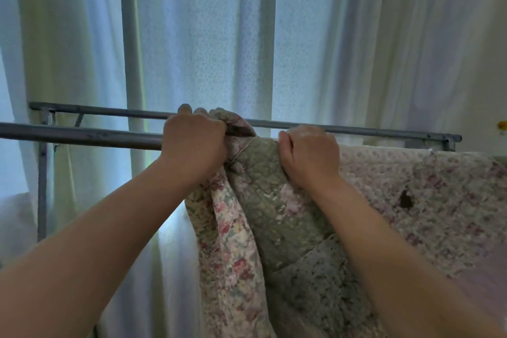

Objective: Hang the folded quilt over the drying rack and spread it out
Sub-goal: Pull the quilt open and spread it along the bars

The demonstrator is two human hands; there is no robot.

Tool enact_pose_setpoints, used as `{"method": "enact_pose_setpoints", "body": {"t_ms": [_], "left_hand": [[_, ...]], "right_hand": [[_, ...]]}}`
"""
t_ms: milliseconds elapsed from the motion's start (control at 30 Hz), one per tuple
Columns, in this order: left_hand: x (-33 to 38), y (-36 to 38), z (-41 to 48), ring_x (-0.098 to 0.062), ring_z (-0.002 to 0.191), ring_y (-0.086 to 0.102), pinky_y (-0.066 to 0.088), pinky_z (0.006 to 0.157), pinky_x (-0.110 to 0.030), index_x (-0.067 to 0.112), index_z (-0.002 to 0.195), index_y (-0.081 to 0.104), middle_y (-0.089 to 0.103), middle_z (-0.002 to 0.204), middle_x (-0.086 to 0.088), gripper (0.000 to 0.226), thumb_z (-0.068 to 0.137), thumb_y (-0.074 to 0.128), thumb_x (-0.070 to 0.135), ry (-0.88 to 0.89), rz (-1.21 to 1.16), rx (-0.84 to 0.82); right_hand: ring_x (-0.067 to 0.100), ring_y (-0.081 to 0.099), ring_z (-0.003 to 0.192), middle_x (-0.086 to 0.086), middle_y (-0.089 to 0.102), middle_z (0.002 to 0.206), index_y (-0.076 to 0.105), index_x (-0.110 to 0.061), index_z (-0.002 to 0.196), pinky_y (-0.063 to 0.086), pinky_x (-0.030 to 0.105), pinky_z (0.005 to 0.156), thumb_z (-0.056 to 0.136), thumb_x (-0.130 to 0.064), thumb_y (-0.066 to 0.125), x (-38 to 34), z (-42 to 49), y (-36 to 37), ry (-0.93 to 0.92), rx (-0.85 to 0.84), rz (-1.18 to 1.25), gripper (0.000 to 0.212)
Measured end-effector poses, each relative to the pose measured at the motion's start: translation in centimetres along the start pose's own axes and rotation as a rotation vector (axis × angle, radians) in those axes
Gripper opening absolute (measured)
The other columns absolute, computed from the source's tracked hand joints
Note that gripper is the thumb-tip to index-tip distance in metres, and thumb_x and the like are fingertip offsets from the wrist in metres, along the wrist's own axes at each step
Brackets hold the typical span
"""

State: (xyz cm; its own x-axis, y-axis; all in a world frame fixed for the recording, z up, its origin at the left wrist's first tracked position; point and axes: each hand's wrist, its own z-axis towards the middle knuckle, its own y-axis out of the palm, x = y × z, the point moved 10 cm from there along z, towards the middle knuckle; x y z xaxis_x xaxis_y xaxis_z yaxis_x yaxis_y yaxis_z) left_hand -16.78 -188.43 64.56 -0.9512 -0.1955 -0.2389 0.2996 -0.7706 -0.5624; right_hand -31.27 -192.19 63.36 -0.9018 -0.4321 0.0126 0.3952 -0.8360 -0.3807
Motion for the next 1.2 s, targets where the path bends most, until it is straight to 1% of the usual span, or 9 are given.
{"method": "enact_pose_setpoints", "body": {"t_ms": [100, 167, 300, 400, 500, 533, 733, 1000, 1200], "left_hand": [[0.7, 0.1, 0.0, -0.030, 0.084, 0.054, 0.030, 0.060, -0.033, 0.009, 0.098, 0.062, 0.056, 0.085, -0.009, 0.023, 0.089, 0.043, 0.019, 0.050, 0.013, -0.033], [0.9, 0.2, -0.2, -0.028, 0.077, 0.053, 0.031, 0.058, -0.031, 0.008, 0.103, 0.061, 0.049, 0.086, -0.008, 0.023, 0.088, 0.044, 0.013, 0.050, 0.026, -0.073], [0.7, 1.0, -0.3, -0.018, 0.055, 0.029, 0.029, 0.054, -0.030, 0.002, 0.115, 0.052, 0.042, 0.103, -0.014, 0.027, 0.090, 0.043, 0.008, 0.009, -0.084, -0.156], [0.8, 1.3, -0.2, -0.018, 0.051, 0.028, 0.028, 0.056, -0.035, 0.005, 0.123, 0.039, 0.042, 0.084, -0.013, 0.033, 0.094, 0.034, 0.021, -0.002, -0.273, -0.201], [2.5, 0.8, -0.3, -0.022, 0.059, 0.036, 0.023, 0.044, -0.031, 0.020, 0.135, 0.025, 0.040, 0.114, -0.023, 0.055, 0.086, 0.052, 0.015, 0.190, -0.105, -0.190], [2.7, 0.8, -0.3, -0.023, 0.063, 0.035, 0.019, 0.042, -0.029, 0.021, 0.135, 0.025, 0.040, 0.116, -0.021, 0.060, 0.084, 0.056, 0.015, 0.231, -0.056, -0.191], [1.5, 1.8, 1.7, -0.020, 0.067, 0.035, 0.032, 0.059, -0.030, 0.017, 0.130, 0.044, 0.051, 0.100, -0.011, 0.044, 0.087, 0.050, 0.019, 0.219, -0.067, -0.230], [-3.4, 1.4, 3.9, -0.023, 0.076, 0.051, 0.037, 0.062, -0.031, 0.019, 0.106, 0.062, 0.052, 0.081, -0.003, 0.031, 0.076, 0.056, 0.014, 0.071, -0.239, -0.243], [-7.3, 3.2, 1.6, -0.027, 0.090, 0.057, 0.035, 0.064, -0.030, 0.023, 0.114, 0.059, 0.055, 0.094, -0.005, 0.037, 0.079, 0.051, 0.016, 0.033, -0.144, -0.297]], "right_hand": [[0.031, 0.056, 0.064, 0.014, 0.064, 0.069, 0.063, -0.007, 0.067, 0.032, 0.034, 0.058, 0.089, -0.031, 0.038, -3.4, 0.8, 0.5, -0.090, 0.011, 0.043, 0.041], [0.032, 0.059, 0.063, 0.013, 0.066, 0.068, 0.064, -0.010, 0.069, 0.026, 0.032, 0.056, 0.093, -0.035, 0.036, -4.2, 1.0, 1.6, -0.068, -0.028, 0.004, 0.044], [0.032, 0.058, 0.054, 0.013, 0.065, 0.060, 0.062, -0.010, 0.063, 0.024, 0.031, 0.053, 0.093, -0.037, 0.030, -4.0, 0.8, 2.2, -0.022, 0.004, -0.063, 0.052], [0.032, 0.056, 0.048, 0.014, 0.063, 0.055, 0.059, -0.009, 0.057, 0.024, 0.031, 0.051, 0.091, -0.035, 0.031, -3.9, 0.7, 1.9, -0.012, 0.026, -0.066, 0.052], [0.032, 0.055, 0.046, 0.015, 0.062, 0.053, 0.057, -0.007, 0.055, 0.023, 0.030, 0.050, 0.092, -0.032, 0.030, -3.8, 0.7, 1.6, -0.003, 0.031, -0.052, 0.051], [0.032, 0.054, 0.046, 0.015, 0.061, 0.053, 0.056, -0.007, 0.055, 0.023, 0.031, 0.050, 0.091, -0.034, 0.026, -3.8, 0.7, 1.6, 0.001, 0.032, -0.042, 0.054], [0.031, 0.050, 0.042, 0.013, 0.058, 0.048, 0.054, -0.009, 0.051, 0.022, 0.029, 0.048, 0.087, -0.031, 0.027, -3.9, 0.4, 1.4, 0.008, 0.064, -0.053, 0.050], [0.028, 0.048, 0.038, 0.010, 0.056, 0.045, 0.056, -0.008, 0.051, 0.024, 0.026, 0.048, 0.086, -0.030, 0.030, -3.8, 0.5, 1.3, 0.014, 0.072, -0.071, 0.049], [0.028, 0.050, 0.037, 0.012, 0.056, 0.044, 0.057, -0.006, 0.050, 0.025, 0.026, 0.048, 0.085, -0.029, 0.032, -3.9, 0.5, 1.1, 0.014, 0.096, -0.077, 0.049]]}}
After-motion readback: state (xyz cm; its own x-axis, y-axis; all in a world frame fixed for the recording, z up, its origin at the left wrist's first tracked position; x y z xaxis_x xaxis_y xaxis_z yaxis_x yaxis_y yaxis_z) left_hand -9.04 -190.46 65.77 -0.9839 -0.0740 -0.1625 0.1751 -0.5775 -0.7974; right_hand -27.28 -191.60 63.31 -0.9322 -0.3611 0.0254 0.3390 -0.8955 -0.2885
